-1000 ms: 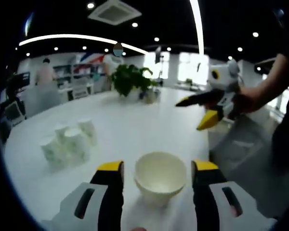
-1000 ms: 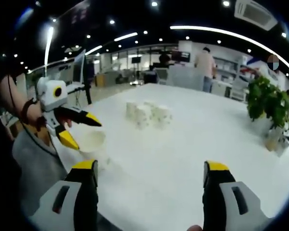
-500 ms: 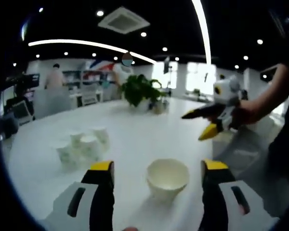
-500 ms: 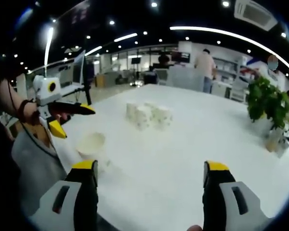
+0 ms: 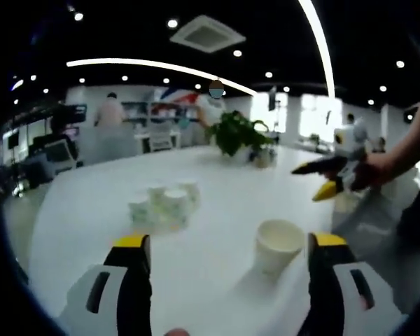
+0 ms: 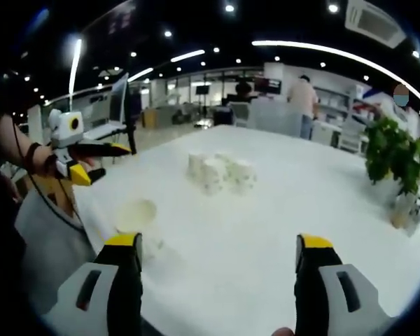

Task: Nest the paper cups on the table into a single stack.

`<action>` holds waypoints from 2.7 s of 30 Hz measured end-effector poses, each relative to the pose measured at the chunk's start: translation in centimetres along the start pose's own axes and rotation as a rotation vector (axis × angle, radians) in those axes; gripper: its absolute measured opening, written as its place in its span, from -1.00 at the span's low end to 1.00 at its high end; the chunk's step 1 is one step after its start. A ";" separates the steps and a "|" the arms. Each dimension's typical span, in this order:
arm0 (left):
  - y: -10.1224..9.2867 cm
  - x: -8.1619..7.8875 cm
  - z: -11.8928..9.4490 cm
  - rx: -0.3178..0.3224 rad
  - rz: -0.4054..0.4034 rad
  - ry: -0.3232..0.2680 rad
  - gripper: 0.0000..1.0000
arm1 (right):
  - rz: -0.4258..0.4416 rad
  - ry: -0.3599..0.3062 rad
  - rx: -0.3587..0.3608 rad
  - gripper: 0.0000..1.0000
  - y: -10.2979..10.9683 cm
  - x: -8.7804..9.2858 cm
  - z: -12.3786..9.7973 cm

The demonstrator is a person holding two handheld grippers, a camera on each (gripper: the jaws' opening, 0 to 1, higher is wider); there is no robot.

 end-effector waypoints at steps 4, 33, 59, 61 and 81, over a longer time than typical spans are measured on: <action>0.9 -0.1 -0.5 -0.032 0.001 0.006 0.90 | -0.007 -0.001 -0.007 0.77 -0.1 -0.3 0.3; 3.3 -0.4 -1.3 -0.163 0.023 0.037 0.98 | -0.150 0.025 -0.139 0.70 -8.4 -4.3 14.2; 3.6 1.0 -1.8 -0.310 -0.020 0.093 0.97 | -0.257 0.205 -0.363 -0.02 -8.4 -1.3 27.7; 3.5 1.1 -1.8 -0.316 -0.030 0.093 0.98 | -0.259 0.205 -0.375 -0.13 -7.6 -1.5 27.4; 3.4 -0.4 -1.2 -0.288 -0.007 0.054 0.94 | -0.184 0.194 -0.347 -0.31 -8.7 -2.9 22.4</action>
Point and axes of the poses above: the point that each gripper's makers call its tool centre point, and the gripper's own axes: z roughly forward along the fingers, y roughly to its left, x roughly out of its underside, the point moved 2 cm from there along -z, roughly backward along the fingers, and after that the axes turned 10 degrees about -y, right-handed, at the moved point
